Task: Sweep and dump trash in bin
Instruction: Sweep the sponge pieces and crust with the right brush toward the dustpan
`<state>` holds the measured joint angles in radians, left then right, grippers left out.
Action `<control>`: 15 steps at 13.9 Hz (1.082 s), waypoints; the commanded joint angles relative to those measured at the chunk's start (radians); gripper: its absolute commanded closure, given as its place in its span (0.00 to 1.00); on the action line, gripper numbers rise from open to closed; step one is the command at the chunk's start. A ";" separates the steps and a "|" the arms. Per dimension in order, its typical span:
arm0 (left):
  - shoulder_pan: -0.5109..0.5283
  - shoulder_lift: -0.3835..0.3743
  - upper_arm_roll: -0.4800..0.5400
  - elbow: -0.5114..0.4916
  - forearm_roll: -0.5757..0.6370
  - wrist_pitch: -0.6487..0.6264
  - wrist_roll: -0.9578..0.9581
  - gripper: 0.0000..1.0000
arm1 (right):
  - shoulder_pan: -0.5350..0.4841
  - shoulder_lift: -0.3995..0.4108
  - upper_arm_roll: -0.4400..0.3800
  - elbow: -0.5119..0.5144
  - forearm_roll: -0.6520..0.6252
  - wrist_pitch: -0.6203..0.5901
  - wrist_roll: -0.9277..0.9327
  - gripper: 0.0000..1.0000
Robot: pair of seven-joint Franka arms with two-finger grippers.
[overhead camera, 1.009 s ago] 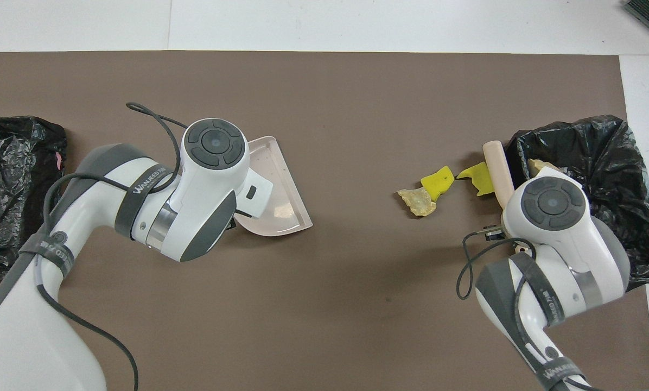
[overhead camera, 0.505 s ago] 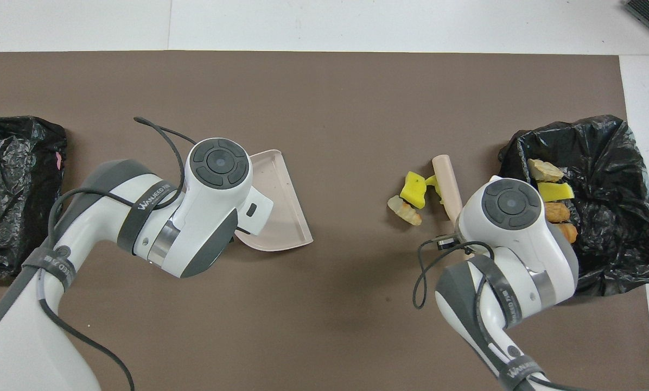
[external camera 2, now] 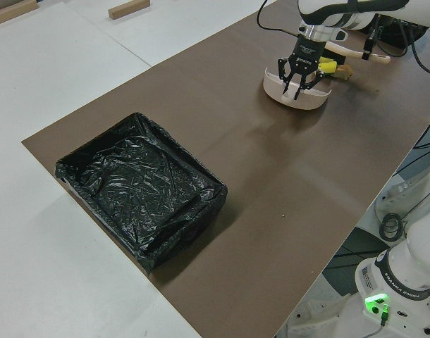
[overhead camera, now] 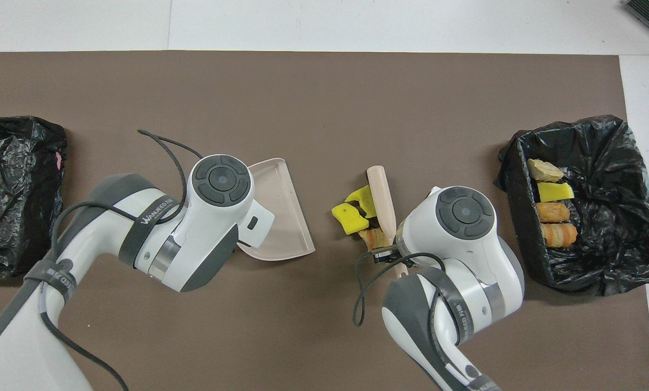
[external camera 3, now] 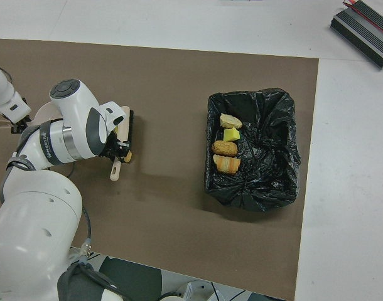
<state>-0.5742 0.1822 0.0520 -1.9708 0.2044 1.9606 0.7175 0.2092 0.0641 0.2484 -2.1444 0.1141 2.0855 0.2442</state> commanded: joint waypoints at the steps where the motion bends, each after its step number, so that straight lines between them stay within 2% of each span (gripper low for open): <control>1: -0.026 -0.058 0.008 -0.086 0.016 0.041 0.010 1.00 | 0.042 0.042 0.000 0.084 0.120 -0.008 0.027 1.00; 3: -0.026 -0.058 0.008 -0.086 0.016 0.043 0.010 1.00 | 0.059 0.068 0.000 0.165 0.188 -0.051 0.030 1.00; 5: -0.026 -0.058 0.008 -0.086 0.016 0.044 0.010 1.00 | 0.044 0.066 -0.003 0.227 0.173 -0.132 0.032 1.00; 8: -0.026 -0.058 0.008 -0.088 0.016 0.044 0.010 1.00 | -0.020 0.023 -0.020 0.212 0.103 -0.266 0.036 1.00; 11: -0.027 -0.056 0.008 -0.095 0.016 0.046 0.010 1.00 | -0.077 -0.055 -0.020 0.068 0.068 -0.262 0.121 1.00; 12: -0.027 -0.058 0.008 -0.097 0.016 0.046 0.011 1.00 | -0.083 -0.088 -0.020 0.013 0.068 -0.231 0.166 1.00; 14: -0.029 -0.058 0.008 -0.099 0.020 0.046 0.013 1.00 | -0.071 -0.183 -0.011 -0.148 0.068 -0.097 0.220 1.00; 15: -0.030 -0.058 0.008 -0.099 0.020 0.046 0.014 1.00 | -0.062 -0.208 -0.009 -0.182 0.068 -0.082 0.227 1.00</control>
<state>-0.5860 0.1587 0.0516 -2.0228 0.2047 1.9884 0.7180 0.1338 -0.0169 0.2249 -2.1789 0.1948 1.9278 0.4231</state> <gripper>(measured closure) 0.670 0.749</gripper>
